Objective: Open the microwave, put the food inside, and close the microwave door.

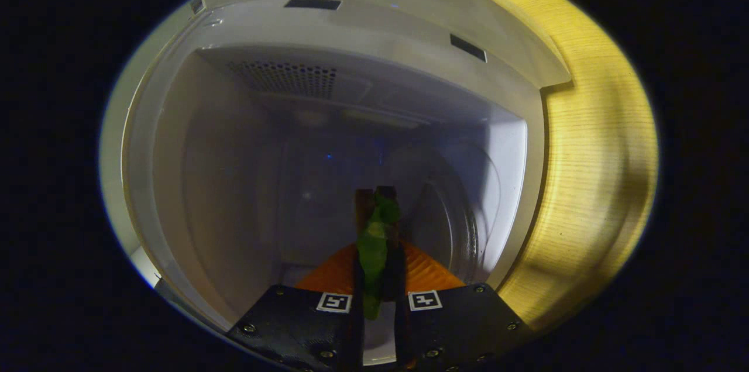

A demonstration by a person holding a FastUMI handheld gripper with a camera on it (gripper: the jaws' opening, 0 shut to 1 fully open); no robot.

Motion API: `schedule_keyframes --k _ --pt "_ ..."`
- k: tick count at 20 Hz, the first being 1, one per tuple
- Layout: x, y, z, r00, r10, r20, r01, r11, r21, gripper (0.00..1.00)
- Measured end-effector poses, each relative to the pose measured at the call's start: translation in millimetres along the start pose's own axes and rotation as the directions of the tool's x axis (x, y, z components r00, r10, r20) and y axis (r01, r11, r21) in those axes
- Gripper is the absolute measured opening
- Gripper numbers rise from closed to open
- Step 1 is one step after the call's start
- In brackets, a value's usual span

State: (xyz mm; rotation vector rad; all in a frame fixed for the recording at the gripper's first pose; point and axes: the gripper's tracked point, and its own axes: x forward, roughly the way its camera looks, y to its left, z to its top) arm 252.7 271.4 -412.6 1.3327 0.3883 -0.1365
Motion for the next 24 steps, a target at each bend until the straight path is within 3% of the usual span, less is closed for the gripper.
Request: schedule_keyframes --k 2,5,6,8,11,13,18,24 --pt "-1 -1 5 1.0 0.001 0.012 -0.001 1.0 -0.009 0.24" --pt "-6 -4 -4 0.998 -0.03 -0.06 0.028 0.999 -0.041 0.38" --pt "-9 -5 -6 0.996 -0.034 -0.08 0.028 0.997 -0.073 0.5" --pt "-18 0 -4 0.996 -0.027 -0.087 0.013 0.988 -0.151 0.63" --pt "-38 -5 -2 0.992 -0.071 -0.107 0.031 0.94 -0.339 0.96" --pt "-58 -7 2 0.989 -0.082 -0.125 0.02 0.901 -0.433 0.97" --pt "-130 11 36 0.992 -0.073 -0.104 -0.018 0.727 -0.686 0.96" --pt "-241 78 74 0.996 0.062 -0.064 -0.086 0.472 -0.877 0.96"
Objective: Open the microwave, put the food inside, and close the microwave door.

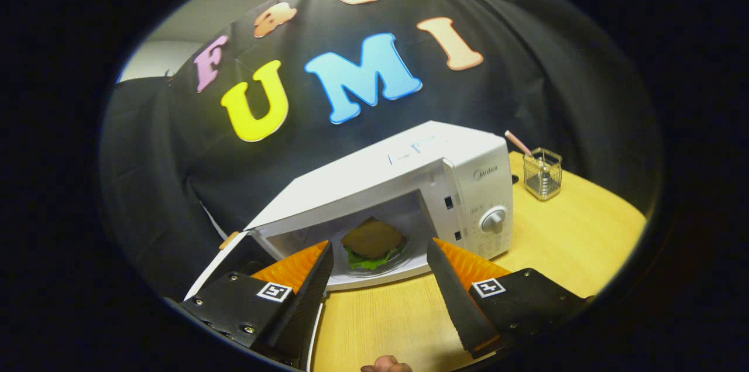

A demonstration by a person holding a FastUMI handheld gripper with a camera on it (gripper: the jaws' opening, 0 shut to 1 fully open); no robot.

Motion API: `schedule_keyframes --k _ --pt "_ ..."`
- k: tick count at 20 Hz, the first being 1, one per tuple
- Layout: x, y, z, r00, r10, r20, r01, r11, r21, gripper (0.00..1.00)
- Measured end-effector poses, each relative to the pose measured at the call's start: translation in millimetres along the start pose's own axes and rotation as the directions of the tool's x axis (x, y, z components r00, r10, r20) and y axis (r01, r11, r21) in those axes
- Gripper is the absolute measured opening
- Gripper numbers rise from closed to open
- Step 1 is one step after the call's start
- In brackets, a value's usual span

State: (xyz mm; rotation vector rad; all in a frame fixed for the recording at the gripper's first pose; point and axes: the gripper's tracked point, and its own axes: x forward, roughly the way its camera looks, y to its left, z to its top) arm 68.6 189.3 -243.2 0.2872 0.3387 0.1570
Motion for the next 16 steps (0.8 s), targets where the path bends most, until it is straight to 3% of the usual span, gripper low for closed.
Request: schedule_keyframes --k 4,7,13,15,16 --pt "-51 10 31 0.997 0.018 0.078 -0.007 0.991 -0.133 0.96" --pt "-94 24 49 0.989 0.029 0.144 -0.006 0.988 -0.152 0.96" --pt "-147 65 30 0.984 0.104 0.144 -0.069 0.971 -0.228 0.93" --pt "-157 82 19 0.982 0.125 0.138 -0.086 0.963 -0.254 0.72" --pt "-161 86 12 0.983 0.128 0.134 -0.088 0.958 -0.273 0.54"
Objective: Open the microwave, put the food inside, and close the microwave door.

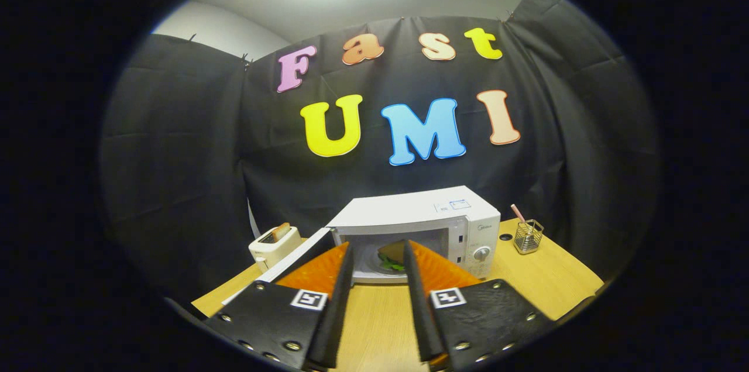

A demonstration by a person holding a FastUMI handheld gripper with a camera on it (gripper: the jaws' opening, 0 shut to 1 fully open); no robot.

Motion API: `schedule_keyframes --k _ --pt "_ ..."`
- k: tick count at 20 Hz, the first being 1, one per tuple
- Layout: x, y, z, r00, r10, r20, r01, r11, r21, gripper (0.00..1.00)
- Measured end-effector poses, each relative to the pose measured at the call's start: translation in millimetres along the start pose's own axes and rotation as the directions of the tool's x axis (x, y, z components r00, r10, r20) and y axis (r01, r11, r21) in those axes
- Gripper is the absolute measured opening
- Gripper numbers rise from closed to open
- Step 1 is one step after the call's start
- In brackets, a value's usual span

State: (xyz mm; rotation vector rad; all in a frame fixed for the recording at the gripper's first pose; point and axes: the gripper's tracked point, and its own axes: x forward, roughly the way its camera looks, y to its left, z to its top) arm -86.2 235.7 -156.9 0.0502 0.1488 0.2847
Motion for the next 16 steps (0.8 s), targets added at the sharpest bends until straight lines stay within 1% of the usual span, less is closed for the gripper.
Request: schedule_keyframes --k 2,3,4,5,6,7,8,10,13,15,16 --pt "-5 14 -8 1.0 0.002 -0.007 -0.003 1.0 -0.029 0.17" --pt "-7 17 -12 1.0 -0.021 -0.019 0.02 0.999 -0.037 0.08" --pt "-9 31 -16 0.999 0.03 -0.024 -0.031 0.999 -0.043 0.06" --pt "-11 51 -20 0.995 0.092 -0.037 -0.094 0.994 -0.051 0.07" --pt "-6 64 -31 0.991 0.121 -0.053 -0.124 0.99 -0.072 0.08" --pt "-10 70 -37 0.988 0.141 -0.07 -0.147 0.985 -0.086 0.07" --pt "-9 87 -47 0.977 0.194 -0.092 -0.202 0.975 -0.089 0.01" --pt "-16 112 -62 0.958 0.254 -0.129 -0.267 0.959 -0.092 0.01" --pt "-27 151 -68 0.929 0.347 -0.133 -0.359 0.929 -0.087 0.01" --pt "-33 182 -80 0.896 0.419 -0.149 -0.433 0.897 -0.083 0.01" --pt "-36 194 -87 0.884 0.44 -0.158 -0.456 0.886 -0.086 0.01"
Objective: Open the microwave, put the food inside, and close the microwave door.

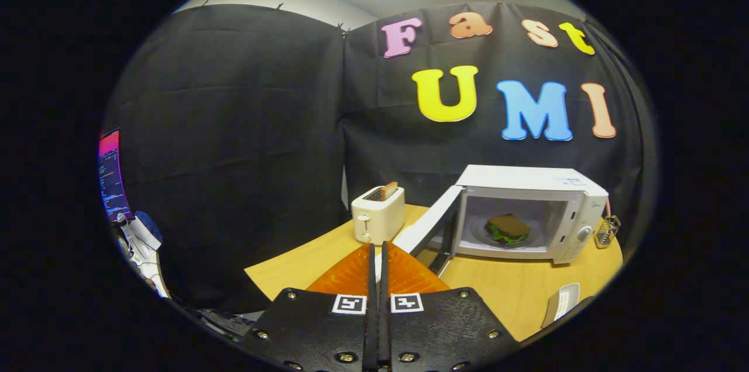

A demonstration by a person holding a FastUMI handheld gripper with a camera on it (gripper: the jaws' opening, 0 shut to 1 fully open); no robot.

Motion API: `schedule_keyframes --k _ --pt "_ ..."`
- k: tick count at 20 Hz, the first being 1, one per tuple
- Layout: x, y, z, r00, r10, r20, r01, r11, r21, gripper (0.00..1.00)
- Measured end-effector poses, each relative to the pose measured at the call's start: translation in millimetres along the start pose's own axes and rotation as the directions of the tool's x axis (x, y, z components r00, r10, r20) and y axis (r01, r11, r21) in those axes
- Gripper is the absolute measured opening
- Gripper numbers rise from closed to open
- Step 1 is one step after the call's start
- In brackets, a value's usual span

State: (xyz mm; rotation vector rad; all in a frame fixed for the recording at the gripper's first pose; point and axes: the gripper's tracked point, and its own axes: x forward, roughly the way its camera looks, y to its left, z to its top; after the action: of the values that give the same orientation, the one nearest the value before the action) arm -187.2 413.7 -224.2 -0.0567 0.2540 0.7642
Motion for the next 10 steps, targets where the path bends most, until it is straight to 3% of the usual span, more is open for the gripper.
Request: schedule_keyframes --k 4,10 --pt "23 37 -31 0.995 0.068 -0.073 -0.069 0.998 -0.004 0.01" --pt "40 27 -60 0.99 0.052 -0.131 -0.05 0.999 0.02 0.01"
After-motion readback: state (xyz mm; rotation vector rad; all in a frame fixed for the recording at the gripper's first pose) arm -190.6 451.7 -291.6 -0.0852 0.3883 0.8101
